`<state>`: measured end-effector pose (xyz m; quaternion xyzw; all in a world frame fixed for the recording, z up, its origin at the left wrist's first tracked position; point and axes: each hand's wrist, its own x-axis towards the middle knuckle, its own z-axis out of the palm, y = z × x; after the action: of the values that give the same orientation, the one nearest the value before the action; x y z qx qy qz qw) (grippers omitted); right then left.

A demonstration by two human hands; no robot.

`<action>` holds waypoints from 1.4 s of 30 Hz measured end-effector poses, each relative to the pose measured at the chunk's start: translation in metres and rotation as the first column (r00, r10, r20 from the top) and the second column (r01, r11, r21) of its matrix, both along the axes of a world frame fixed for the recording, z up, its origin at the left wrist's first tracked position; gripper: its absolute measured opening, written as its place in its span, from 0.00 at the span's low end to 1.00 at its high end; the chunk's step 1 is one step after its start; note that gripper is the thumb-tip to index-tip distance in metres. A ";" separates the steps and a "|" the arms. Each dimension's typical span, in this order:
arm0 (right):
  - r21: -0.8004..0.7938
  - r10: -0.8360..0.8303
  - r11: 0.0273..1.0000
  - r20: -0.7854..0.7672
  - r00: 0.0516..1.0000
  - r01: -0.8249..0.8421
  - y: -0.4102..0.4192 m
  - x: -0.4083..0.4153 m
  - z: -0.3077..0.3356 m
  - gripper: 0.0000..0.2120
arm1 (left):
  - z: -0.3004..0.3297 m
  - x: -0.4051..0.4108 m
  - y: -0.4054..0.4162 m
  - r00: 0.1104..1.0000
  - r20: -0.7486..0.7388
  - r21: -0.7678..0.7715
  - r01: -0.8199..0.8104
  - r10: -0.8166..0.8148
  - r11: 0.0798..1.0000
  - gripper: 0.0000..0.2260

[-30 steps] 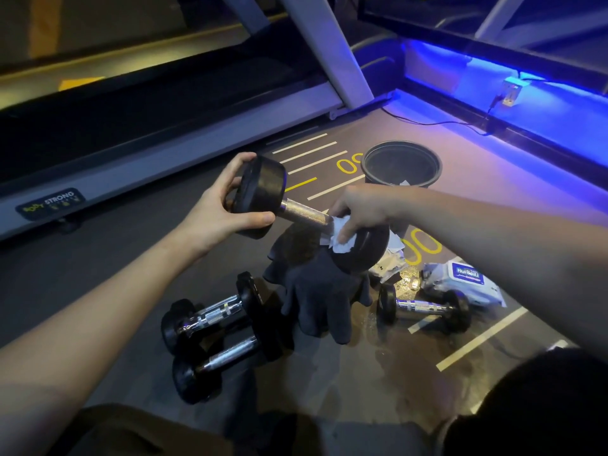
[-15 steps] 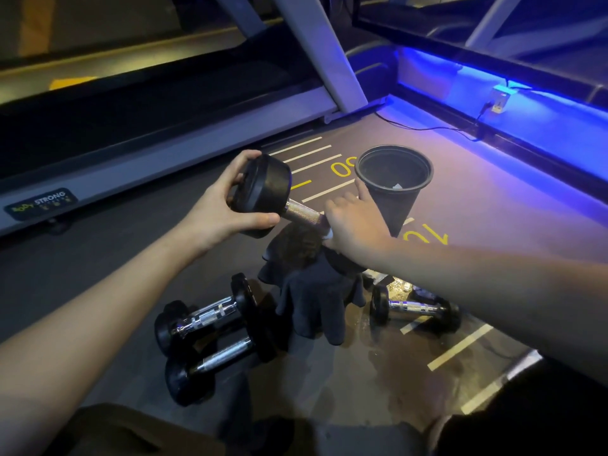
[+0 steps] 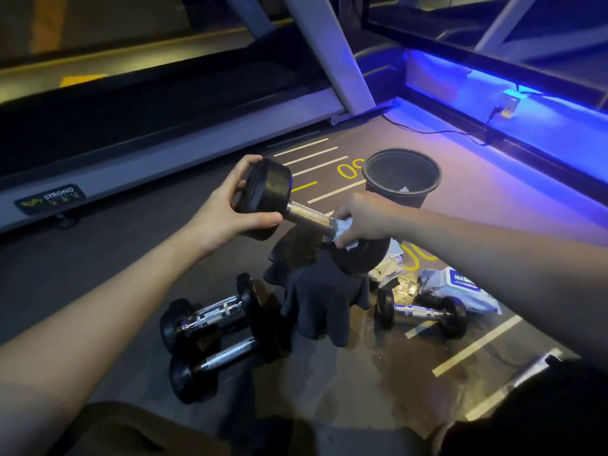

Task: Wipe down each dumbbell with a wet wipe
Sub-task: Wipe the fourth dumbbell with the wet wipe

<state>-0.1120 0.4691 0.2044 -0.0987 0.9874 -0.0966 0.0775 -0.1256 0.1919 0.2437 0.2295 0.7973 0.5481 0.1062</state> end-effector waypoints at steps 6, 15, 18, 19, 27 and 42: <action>-0.002 -0.002 1.000 -0.098 0.995 0.002 0.000 0.008 -0.006 0.23 | 0.002 -0.001 0.003 0.999 -0.040 -0.023 0.016 -0.016 1.000 0.40; 0.016 -0.140 0.989 -0.210 0.968 0.147 -0.003 0.027 -0.007 0.29 | 0.000 0.002 0.001 0.999 -0.043 -0.024 0.007 -0.008 1.000 0.40; -0.033 -0.161 0.987 -0.208 0.965 0.157 -0.002 0.034 -0.002 0.26 | -0.002 0.001 -0.001 0.999 -0.040 -0.015 -0.001 0.000 1.000 0.39; -0.075 -0.177 0.983 -0.211 0.961 0.165 0.000 0.036 0.000 0.25 | -0.003 0.001 -0.002 0.999 -0.033 -0.008 -0.004 0.004 1.000 0.38; -0.208 -0.259 0.958 -0.316 0.913 0.200 0.012 0.057 0.008 0.25 | -0.009 -0.003 -0.008 1.000 0.015 0.025 -0.001 0.001 1.000 0.39; -0.268 -0.407 0.895 -0.160 0.899 0.357 0.020 0.063 -0.003 0.25 | -0.007 0.000 -0.003 0.999 0.033 0.034 -0.011 0.010 0.999 0.40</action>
<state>-0.0490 0.4889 0.2011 0.0803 0.9717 -0.2135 -0.0609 -0.1257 0.1887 0.2370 0.2180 0.7872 0.5658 0.1124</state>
